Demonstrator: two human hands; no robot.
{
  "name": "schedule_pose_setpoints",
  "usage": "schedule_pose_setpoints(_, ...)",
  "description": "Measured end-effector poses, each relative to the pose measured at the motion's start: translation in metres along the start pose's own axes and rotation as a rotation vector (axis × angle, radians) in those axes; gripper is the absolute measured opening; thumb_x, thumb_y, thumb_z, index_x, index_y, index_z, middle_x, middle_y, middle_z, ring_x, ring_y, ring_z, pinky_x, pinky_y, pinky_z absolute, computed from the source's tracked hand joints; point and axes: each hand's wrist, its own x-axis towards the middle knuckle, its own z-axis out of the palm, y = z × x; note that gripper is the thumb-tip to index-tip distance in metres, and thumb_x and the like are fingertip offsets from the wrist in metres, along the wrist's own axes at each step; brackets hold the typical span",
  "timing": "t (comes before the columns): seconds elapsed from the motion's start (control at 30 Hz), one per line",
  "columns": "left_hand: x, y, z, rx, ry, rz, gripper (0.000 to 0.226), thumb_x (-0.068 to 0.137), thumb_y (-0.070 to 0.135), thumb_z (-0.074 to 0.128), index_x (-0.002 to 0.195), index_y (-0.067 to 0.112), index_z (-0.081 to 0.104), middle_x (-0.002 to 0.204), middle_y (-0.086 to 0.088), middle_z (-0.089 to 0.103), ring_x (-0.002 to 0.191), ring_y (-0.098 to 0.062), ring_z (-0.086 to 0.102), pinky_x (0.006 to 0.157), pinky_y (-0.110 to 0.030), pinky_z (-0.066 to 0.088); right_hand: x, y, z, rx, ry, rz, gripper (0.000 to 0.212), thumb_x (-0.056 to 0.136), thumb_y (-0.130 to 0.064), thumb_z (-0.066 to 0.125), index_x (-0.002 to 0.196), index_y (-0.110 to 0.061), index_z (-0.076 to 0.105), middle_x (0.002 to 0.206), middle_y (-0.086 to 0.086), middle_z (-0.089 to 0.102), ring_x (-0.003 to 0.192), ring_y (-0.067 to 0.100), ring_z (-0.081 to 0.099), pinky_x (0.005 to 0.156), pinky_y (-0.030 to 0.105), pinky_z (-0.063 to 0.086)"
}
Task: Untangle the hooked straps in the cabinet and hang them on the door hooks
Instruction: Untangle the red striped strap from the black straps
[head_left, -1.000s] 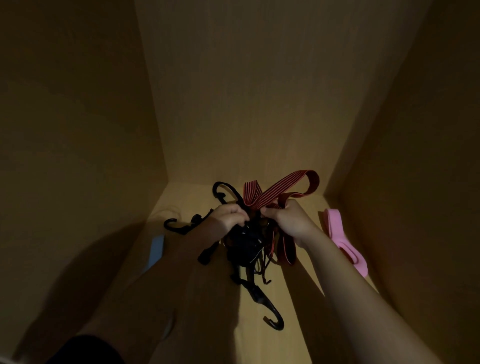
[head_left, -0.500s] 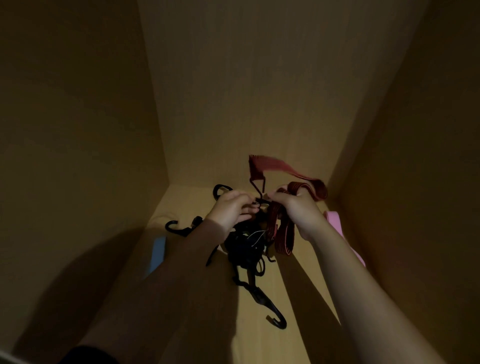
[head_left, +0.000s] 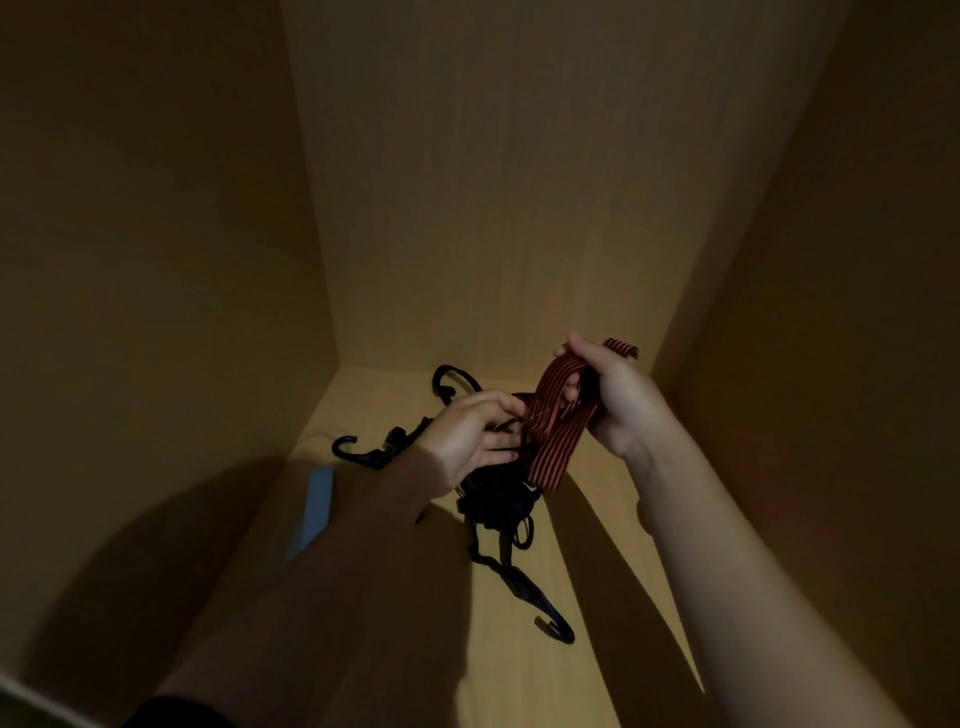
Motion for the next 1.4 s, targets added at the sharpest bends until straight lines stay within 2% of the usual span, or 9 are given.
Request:
schedule_pose_setpoints(0.1,-0.004,0.003,-0.002,-0.175,-0.094,-0.026,0.021,0.094,0.012,0.036,0.088,0.010,0.056,0.101,-0.010,0.055,0.089,-0.024,0.059,0.087,-0.040,0.048,0.002,0.002,-0.002,0.124,0.016,0.037,0.020,0.090,-0.027,0.056,0.076,-0.013,0.058,0.045,-0.005,0.048,0.036,0.006,0.044,0.042,0.015,0.043)
schedule_pose_setpoints(0.2,-0.007,0.007,0.000,-0.065,-0.153,0.024,0.015,0.091,0.004,0.044,0.094,0.010,0.058,0.093,-0.005,0.063,0.082,-0.016,0.065,0.072,-0.029,0.054,0.005,0.002,-0.004,0.241,0.002,0.039,0.021,0.089,-0.032,0.056,0.078,-0.015,0.057,0.046,-0.007,0.051,0.038,0.006,0.047,0.052,0.021,0.047)
schedule_pose_setpoints(0.4,-0.007,0.019,0.002,0.006,0.006,0.104,0.012,0.091,0.003,0.051,0.086,0.011,0.058,0.072,-0.002,0.058,0.051,-0.002,0.056,0.047,-0.013,0.045,0.004,-0.001,-0.006,0.139,-0.006,-0.002,0.023,0.086,-0.037,0.060,0.078,-0.016,0.056,0.051,-0.005,0.055,0.045,0.007,0.050,0.055,0.023,0.050)
schedule_pose_setpoints(0.6,-0.007,0.042,-0.008,-0.070,0.126,0.163,0.012,0.091,0.003,0.050,0.085,0.010,0.058,0.068,0.000,0.049,0.045,-0.001,0.043,0.040,-0.011,0.034,-0.001,0.007,-0.012,-0.010,0.031,0.078,0.028,0.086,-0.040,0.059,0.088,-0.013,0.059,0.055,-0.001,0.054,0.048,0.011,0.047,0.056,0.025,0.044)
schedule_pose_setpoints(0.87,-0.017,0.081,0.003,-0.156,0.125,0.273,0.014,0.089,0.000,0.049,0.083,0.007,0.060,0.070,-0.002,0.053,0.044,-0.001,0.048,0.042,-0.012,0.041,-0.006,0.019,-0.020,-0.544,0.032,0.224,0.042,0.088,-0.050,0.049,0.090,-0.010,0.063,0.081,0.008,0.066,0.079,0.021,0.062,0.074,0.032,0.050)
schedule_pose_setpoints(1.0,-0.024,0.101,0.015,-0.177,0.088,0.300,0.017,0.089,0.000,0.048,0.078,0.008,0.058,0.066,0.000,0.051,0.040,0.000,0.046,0.040,-0.011,0.041,-0.016,0.012,-0.022,-0.842,-0.080,0.342,0.048,0.087,-0.056,0.044,0.086,-0.012,0.063,0.079,0.007,0.064,0.074,0.020,0.061,0.071,0.030,0.049)
schedule_pose_setpoints(1.2,-0.031,0.116,0.031,-0.103,0.078,0.322,0.019,0.087,0.001,0.051,0.071,0.011,0.055,0.063,0.001,0.045,0.037,0.000,0.043,0.036,-0.011,0.038,-0.034,-0.009,-0.006,-1.509,0.205,0.158,0.048,0.087,-0.056,0.048,0.083,-0.009,0.058,0.074,0.001,0.059,0.066,0.016,0.056,0.063,0.030,0.046)
schedule_pose_setpoints(1.3,-0.034,0.121,0.036,-0.119,0.074,0.305,0.022,0.087,0.002,0.052,0.068,0.013,0.053,0.063,0.001,0.043,0.036,0.000,0.042,0.036,-0.010,0.038,-0.040,-0.024,0.006,-1.225,0.244,-0.305,0.021,0.091,-0.026,0.048,0.106,-0.012,0.052,0.086,-0.001,0.057,0.076,0.019,0.056,0.062,0.030,0.046)
schedule_pose_setpoints(1.4,-0.040,0.126,0.041,-0.154,0.055,0.275,0.019,0.086,0.004,0.053,0.069,0.013,0.053,0.064,0.002,0.045,0.034,-0.001,0.042,0.035,-0.010,0.038,-0.057,-0.035,0.020,-0.607,0.051,-0.453,0.024,0.085,-0.003,0.048,0.102,-0.019,0.053,0.091,-0.007,0.058,0.083,0.011,0.053,0.065,0.021,0.040)
